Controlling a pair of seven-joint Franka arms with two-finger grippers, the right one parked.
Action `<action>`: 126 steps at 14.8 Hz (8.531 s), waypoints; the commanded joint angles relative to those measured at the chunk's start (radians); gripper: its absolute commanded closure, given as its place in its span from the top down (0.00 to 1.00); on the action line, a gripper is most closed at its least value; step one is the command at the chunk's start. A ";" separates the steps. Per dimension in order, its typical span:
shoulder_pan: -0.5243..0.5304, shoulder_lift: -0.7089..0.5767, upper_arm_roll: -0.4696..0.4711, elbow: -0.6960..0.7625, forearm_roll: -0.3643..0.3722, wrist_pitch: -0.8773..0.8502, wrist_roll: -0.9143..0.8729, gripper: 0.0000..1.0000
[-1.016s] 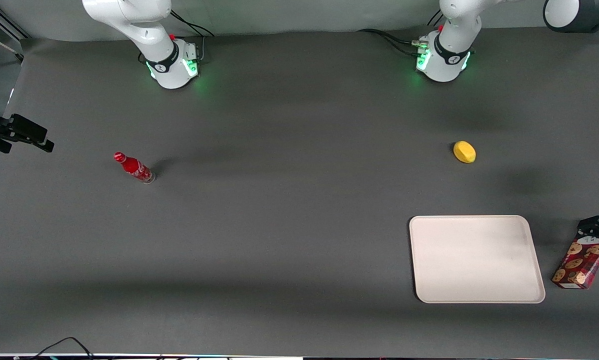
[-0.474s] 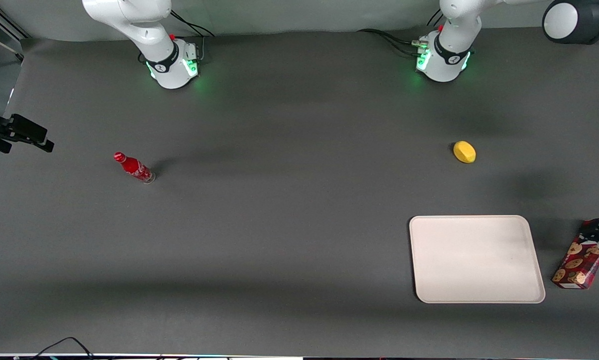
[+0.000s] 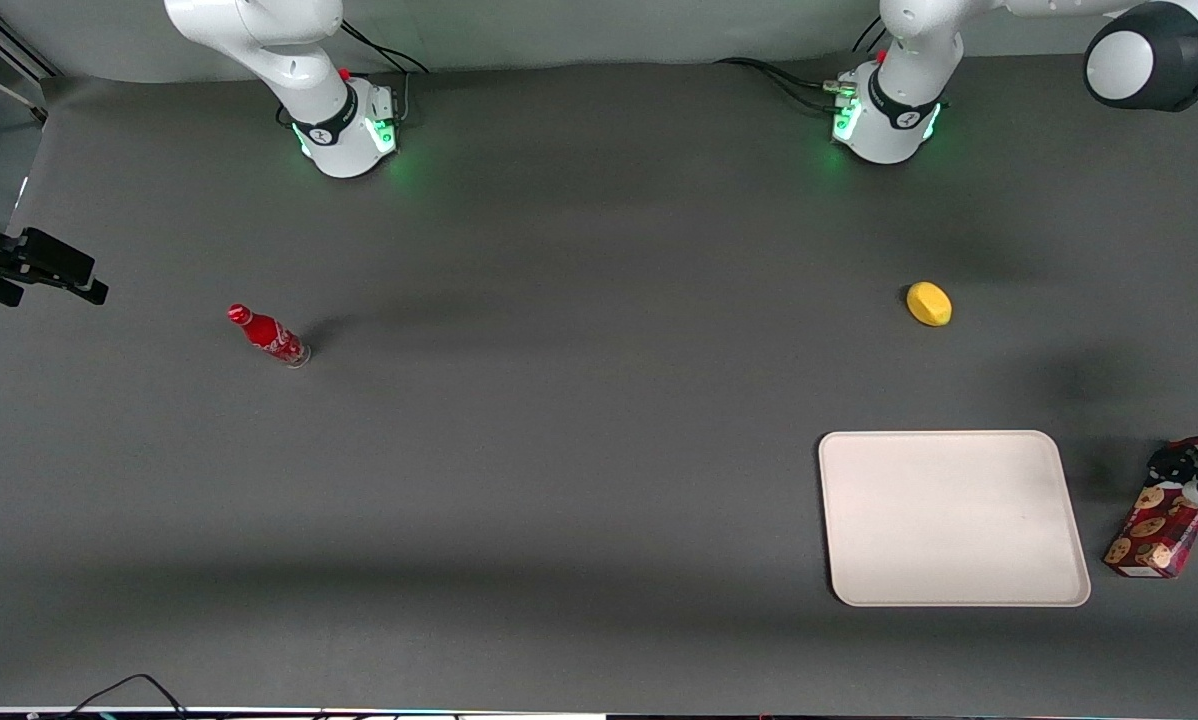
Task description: Place red cookie box on tray
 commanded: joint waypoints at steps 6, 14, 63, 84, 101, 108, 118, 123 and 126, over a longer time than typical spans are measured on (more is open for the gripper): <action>0.002 0.034 -0.009 0.033 -0.002 0.007 0.027 0.17; -0.002 0.008 -0.014 0.039 -0.010 -0.013 0.042 0.00; -0.236 -0.145 -0.029 -0.226 0.128 0.027 -1.014 0.00; -0.234 -0.108 -0.031 -0.163 0.113 0.041 -1.022 1.00; -0.297 -0.542 -0.078 -0.060 0.115 -0.835 -1.019 1.00; -0.537 -0.783 0.091 -0.292 0.089 -0.789 -1.139 1.00; -0.533 -0.803 0.087 -0.217 0.030 -0.836 -1.156 1.00; -0.536 -0.959 0.089 -0.345 0.020 -0.854 -1.212 1.00; -0.535 -0.977 0.087 -0.352 0.018 -0.878 -1.266 1.00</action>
